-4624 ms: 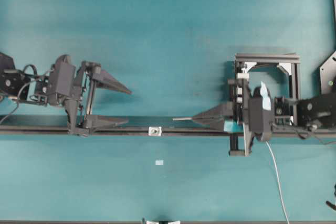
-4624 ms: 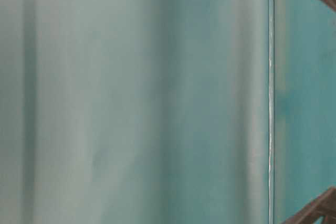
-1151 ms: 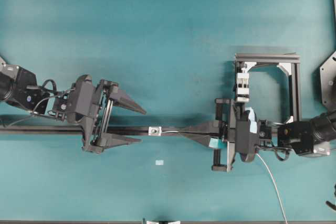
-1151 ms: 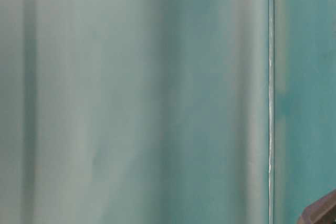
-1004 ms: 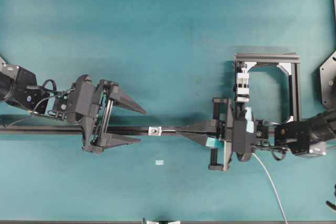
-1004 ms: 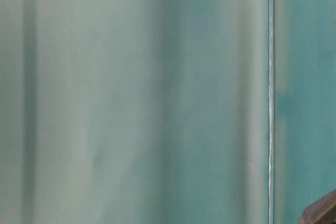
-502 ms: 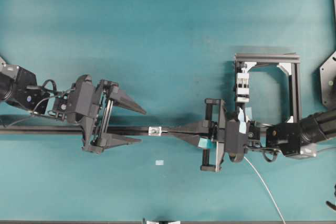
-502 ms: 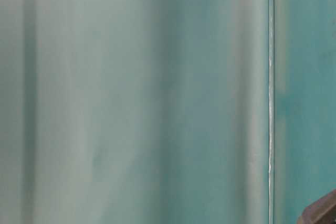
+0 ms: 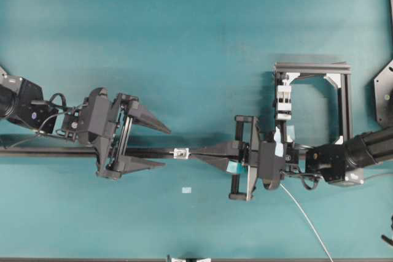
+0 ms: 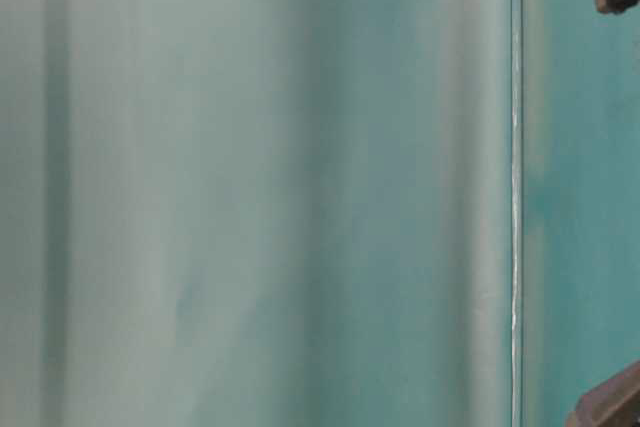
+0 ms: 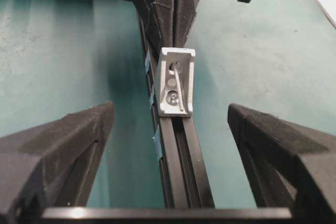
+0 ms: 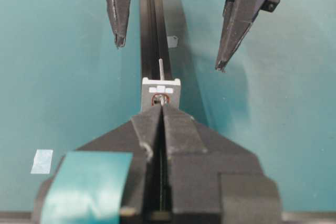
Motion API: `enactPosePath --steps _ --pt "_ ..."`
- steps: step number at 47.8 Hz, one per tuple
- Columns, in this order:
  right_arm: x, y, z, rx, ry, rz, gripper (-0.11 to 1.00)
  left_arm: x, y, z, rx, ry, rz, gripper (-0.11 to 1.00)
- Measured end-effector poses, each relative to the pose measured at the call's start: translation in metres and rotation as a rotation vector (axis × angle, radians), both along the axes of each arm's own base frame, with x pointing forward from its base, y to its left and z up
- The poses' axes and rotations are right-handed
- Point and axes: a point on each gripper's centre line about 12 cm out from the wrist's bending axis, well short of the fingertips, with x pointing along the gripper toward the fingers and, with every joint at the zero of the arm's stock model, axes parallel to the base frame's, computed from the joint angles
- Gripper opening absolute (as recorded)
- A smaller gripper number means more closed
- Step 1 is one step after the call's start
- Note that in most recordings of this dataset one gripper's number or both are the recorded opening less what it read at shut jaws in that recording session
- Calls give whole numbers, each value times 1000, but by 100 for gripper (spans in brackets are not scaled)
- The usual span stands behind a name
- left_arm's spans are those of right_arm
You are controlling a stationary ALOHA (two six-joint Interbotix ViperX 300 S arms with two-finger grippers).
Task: Insert the wire through the hole in the metal fitting marked with a red label. (retake)
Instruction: 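Move the left gripper to the wire tip past the bracket and grasp it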
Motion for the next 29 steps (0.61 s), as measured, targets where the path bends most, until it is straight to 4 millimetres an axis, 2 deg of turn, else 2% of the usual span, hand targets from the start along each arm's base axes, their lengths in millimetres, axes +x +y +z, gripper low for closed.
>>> enactPosePath --steps 23,29 --pt "4 0 0 2 -4 -4 2 0 -1 0 0 0 -2 54" --pt "4 0 0 4 -2 -4 2 2 -1 0 -45 11 7 54"
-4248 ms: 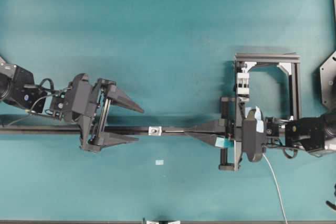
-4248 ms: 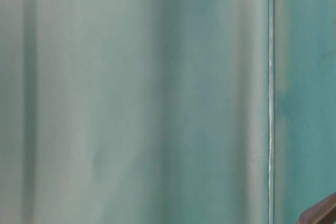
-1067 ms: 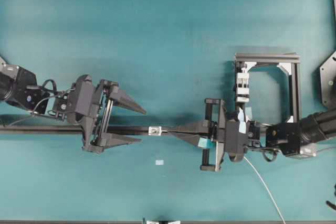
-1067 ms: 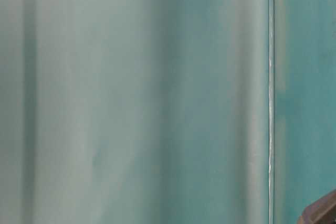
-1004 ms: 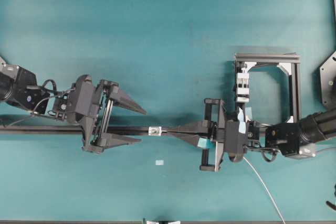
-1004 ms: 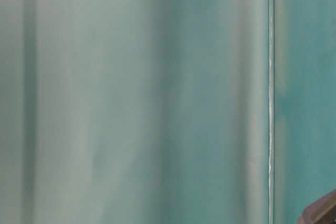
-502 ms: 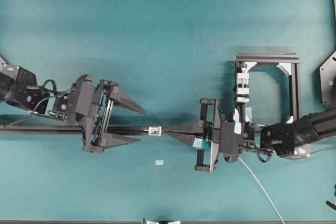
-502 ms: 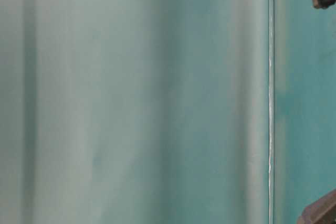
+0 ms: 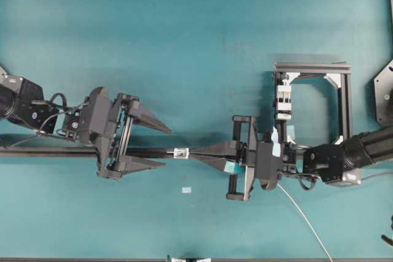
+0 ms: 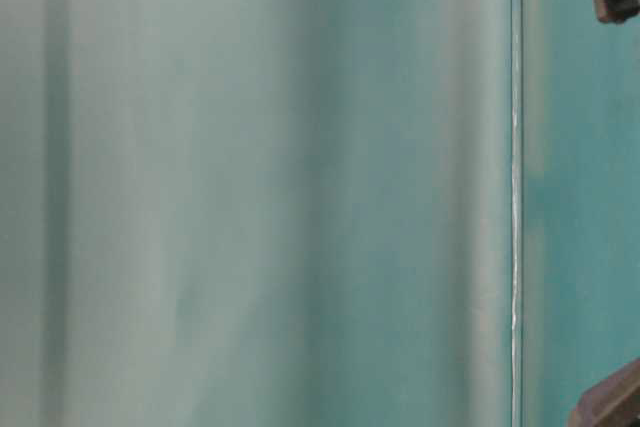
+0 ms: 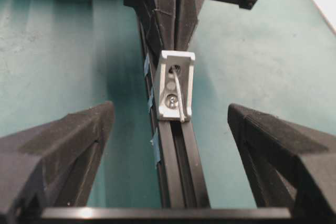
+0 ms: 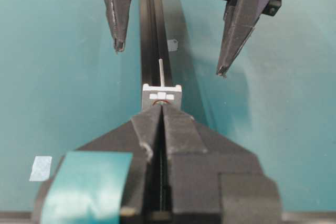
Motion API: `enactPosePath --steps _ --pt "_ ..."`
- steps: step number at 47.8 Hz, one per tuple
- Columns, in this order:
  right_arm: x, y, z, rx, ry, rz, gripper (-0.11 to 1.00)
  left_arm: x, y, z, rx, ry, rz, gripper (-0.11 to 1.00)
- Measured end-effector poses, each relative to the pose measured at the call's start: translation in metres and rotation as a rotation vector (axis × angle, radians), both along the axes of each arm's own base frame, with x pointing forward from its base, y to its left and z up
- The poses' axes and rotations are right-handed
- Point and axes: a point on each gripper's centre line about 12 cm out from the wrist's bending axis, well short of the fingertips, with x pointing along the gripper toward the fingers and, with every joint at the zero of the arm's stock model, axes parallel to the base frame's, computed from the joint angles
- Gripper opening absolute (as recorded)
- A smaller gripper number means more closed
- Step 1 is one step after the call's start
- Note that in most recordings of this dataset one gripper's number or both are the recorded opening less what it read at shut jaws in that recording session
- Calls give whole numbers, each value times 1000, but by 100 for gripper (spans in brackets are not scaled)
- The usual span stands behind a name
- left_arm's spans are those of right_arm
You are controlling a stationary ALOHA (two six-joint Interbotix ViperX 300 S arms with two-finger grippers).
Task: Insert the wire through the hole in the metal fitting marked with a red label. (retake)
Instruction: 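Move the left gripper to the wire tip past the bracket and grasp it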
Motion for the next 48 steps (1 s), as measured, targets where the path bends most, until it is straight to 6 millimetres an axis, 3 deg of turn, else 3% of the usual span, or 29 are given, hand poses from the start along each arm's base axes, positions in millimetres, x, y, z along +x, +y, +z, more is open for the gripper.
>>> enactPosePath --steps 23,36,41,48 --pt "0 0 -1 1 2 2 2 14 -4 -2 -95 88 25 52" --pt "0 0 0 2 3 2 2 14 -4 -3 -93 90 26 -1" --pt "0 0 0 3 4 0 2 14 -3 -2 -95 89 31 -9" --pt "0 0 -1 5 7 1 2 14 -4 -2 -94 89 25 -10"
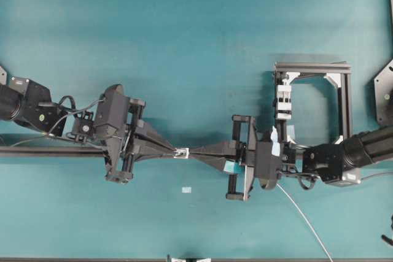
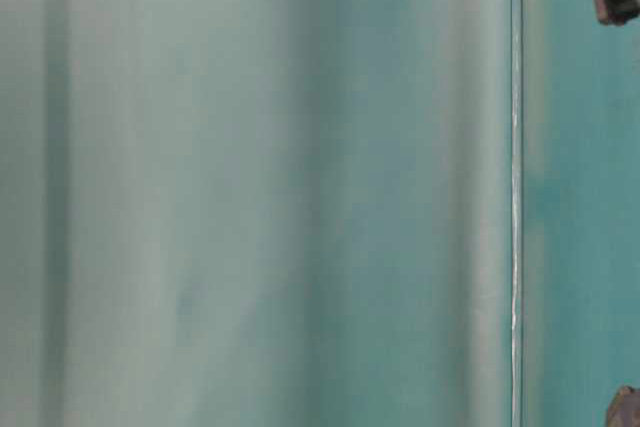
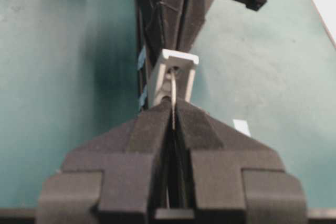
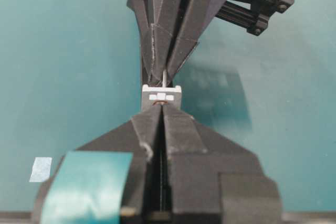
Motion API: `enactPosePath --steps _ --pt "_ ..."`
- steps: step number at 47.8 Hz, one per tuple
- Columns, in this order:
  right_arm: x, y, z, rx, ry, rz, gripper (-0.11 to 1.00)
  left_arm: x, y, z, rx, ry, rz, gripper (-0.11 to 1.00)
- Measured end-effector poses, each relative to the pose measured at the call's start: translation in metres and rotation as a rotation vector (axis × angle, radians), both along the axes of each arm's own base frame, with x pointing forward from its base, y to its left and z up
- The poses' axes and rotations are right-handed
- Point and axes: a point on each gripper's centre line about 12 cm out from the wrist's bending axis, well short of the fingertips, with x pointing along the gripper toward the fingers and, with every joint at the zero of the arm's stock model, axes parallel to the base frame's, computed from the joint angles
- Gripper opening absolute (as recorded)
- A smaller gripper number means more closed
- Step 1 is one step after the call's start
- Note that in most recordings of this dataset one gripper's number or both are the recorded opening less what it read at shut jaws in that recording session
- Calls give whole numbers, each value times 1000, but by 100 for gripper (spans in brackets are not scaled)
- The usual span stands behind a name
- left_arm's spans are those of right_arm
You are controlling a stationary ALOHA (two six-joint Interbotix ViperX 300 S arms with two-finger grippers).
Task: Insert the wire through the hole in the metal fitting marked with a red label. (retake)
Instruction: 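Move the left gripper to the wire tip past the bracket and grasp it, then open the right gripper and pull the wire leftward through the hole with the left gripper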
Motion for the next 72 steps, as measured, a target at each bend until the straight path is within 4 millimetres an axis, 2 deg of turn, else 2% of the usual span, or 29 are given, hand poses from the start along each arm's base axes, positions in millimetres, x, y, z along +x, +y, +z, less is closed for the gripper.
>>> enactPosePath --steps 36,38,42,52,54,72 --pt "0 0 5 29 61 15 3 0 0 0 19 22 -11 -10" --pt "0 0 5 29 62 16 7 0 0 1 18 24 -11 -10" --pt "-1 0 7 26 59 23 24 -1 -1 1 20 27 -13 -10" --pt "-4 0 15 17 50 32 84 -1 -3 1 20 28 -19 -10" --pt "-5 -1 15 18 51 31 87 -1 -3 1 22 28 -20 -10" --pt "-6 -1 16 18 51 31 86 -2 -4 0 40 25 -30 -10"
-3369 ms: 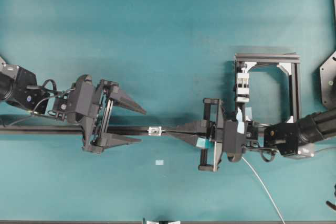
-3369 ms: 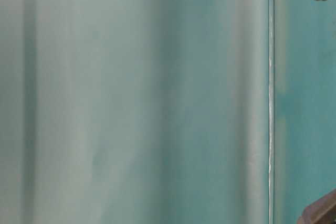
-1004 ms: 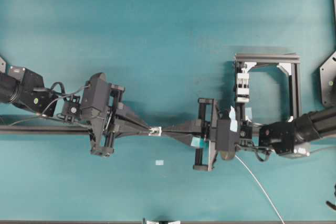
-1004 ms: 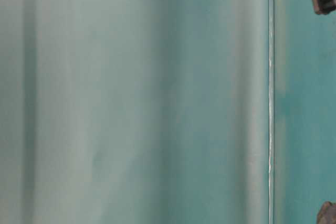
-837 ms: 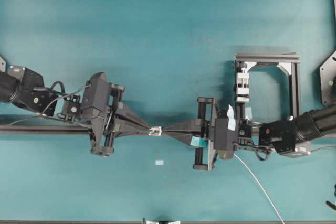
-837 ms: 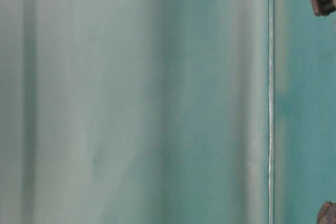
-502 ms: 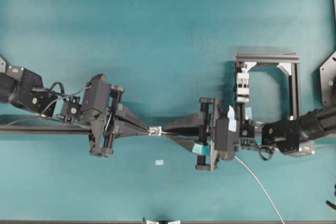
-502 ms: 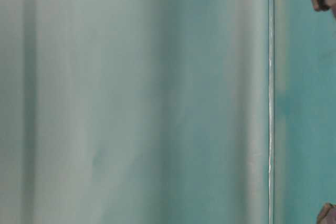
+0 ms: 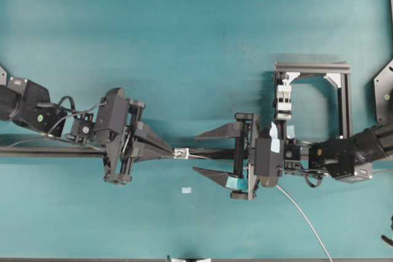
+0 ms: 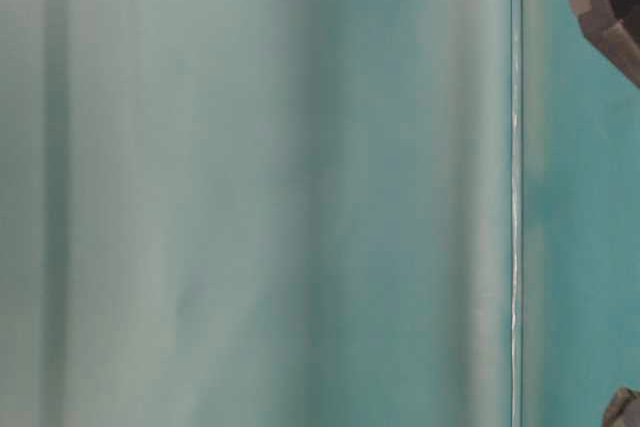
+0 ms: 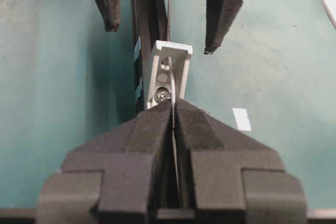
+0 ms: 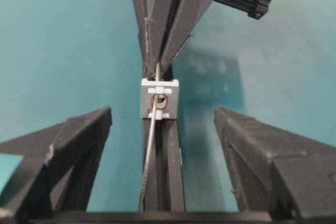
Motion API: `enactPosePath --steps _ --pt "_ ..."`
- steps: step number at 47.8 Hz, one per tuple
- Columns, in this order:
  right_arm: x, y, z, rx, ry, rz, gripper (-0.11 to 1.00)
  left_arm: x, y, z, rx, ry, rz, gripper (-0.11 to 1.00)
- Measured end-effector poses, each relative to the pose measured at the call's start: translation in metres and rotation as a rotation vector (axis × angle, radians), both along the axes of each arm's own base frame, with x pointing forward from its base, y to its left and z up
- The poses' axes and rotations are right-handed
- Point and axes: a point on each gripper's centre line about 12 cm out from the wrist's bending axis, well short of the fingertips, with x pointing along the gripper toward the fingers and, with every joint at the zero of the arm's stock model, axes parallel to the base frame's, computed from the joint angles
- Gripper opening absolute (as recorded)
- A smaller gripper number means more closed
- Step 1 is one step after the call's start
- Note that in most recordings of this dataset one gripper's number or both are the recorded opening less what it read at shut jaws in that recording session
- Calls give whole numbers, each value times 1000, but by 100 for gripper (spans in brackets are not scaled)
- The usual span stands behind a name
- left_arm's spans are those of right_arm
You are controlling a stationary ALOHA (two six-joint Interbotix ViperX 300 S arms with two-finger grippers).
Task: Insert the wire through the hole in the metal fitting marked with a red label. (retake)
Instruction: 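Open the right gripper and pull the wire leftward through the hole with the left gripper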
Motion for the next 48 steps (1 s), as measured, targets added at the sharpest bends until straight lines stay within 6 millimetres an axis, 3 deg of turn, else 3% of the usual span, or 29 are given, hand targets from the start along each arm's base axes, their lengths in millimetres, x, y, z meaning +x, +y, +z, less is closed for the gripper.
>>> enactPosePath --steps 13,48 --pt "0 0 0 0 1 2 85 -7 -4 -3 5 16 -16 -10" --pt "-2 0 -2 -2 11 3 85 -98 21 12 30 105 -27 -10"
